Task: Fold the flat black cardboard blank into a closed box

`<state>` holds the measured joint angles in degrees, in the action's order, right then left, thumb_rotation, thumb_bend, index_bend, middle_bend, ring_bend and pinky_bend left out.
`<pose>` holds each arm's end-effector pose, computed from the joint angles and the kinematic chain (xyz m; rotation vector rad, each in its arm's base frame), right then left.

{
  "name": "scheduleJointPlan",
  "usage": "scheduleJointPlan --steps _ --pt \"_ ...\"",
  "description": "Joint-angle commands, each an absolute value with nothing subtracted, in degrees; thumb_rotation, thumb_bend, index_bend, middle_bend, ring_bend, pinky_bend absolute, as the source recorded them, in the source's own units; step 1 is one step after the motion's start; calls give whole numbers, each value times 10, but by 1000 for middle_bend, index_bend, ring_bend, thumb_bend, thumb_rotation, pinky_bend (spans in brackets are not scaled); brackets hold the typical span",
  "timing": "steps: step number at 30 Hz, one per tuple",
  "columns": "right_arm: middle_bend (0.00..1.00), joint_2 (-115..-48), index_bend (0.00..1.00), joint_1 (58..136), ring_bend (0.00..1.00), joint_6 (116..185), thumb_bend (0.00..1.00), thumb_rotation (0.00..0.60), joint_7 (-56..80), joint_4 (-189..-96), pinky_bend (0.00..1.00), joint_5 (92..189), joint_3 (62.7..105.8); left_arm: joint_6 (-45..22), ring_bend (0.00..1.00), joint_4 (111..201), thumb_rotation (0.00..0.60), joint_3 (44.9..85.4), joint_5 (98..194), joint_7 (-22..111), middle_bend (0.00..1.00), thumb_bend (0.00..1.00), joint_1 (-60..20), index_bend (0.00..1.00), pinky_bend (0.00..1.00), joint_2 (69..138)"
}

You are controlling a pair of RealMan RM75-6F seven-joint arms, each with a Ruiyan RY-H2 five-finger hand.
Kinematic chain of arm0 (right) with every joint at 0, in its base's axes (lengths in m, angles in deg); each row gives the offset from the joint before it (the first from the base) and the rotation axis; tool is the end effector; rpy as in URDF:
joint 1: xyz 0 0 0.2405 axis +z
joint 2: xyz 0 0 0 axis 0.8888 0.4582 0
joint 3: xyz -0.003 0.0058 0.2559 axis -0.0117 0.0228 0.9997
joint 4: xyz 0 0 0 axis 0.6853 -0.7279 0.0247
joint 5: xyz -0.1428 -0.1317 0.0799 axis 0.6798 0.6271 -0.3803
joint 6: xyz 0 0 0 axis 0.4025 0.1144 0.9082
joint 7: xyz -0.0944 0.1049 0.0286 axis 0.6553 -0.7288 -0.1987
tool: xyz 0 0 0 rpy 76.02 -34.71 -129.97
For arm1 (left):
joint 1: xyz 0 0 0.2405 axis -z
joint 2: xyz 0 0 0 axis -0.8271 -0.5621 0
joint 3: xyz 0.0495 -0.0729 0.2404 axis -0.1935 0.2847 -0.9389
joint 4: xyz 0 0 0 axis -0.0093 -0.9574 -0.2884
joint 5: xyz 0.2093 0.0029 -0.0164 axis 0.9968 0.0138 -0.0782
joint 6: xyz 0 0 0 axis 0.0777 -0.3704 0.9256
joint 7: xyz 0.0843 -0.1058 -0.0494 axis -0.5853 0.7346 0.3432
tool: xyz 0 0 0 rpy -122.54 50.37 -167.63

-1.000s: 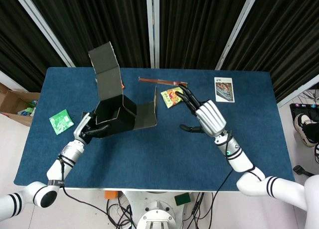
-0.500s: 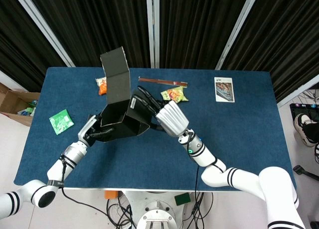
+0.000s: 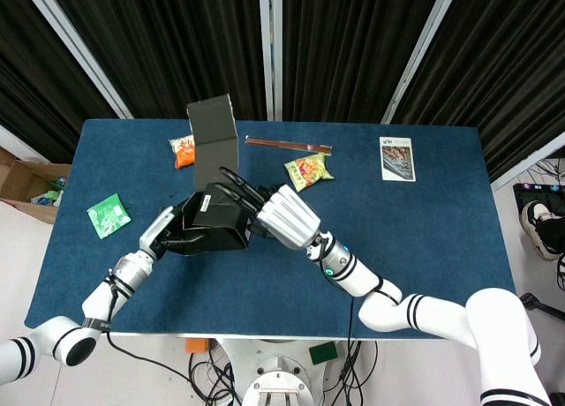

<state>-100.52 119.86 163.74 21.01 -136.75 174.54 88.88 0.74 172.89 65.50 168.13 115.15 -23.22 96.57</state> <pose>0.0102 -0.3420 -0.0110 1.8514 -0.2171 1.7245 -0.1936 0.3093 0.0345 -1.1522 -2.2840 -1.5634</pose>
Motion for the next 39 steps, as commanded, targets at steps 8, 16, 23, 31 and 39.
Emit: scheduleJointPlan --steps 8,16,23,31,39 --pt "362 -1007 265 1218 697 1584 72 600 247 -1344 1000 1761 856 10 678 1710 453 642 1670 1029 350 0 -221 335 927 982" --pt "426 -1043 363 1224 717 1577 85 600 231 -1267 1000 1779 825 16 678 1684 451 632 1661 970 349 0 -216 335 926 1006" --pt "437 -1076 377 1229 720 1573 89 600 216 -1205 1000 1792 803 17 677 1664 452 626 1656 934 346 0 -215 336 927 1031" --pt "443 -1107 383 1224 721 1575 113 600 192 -1136 1000 1807 770 6 677 1617 450 613 1658 878 338 0 -219 334 927 1080" --pt "441 -1144 385 1224 720 1596 148 600 171 -1059 1000 1831 743 -14 677 1560 451 596 1674 834 317 0 -228 318 926 1129"
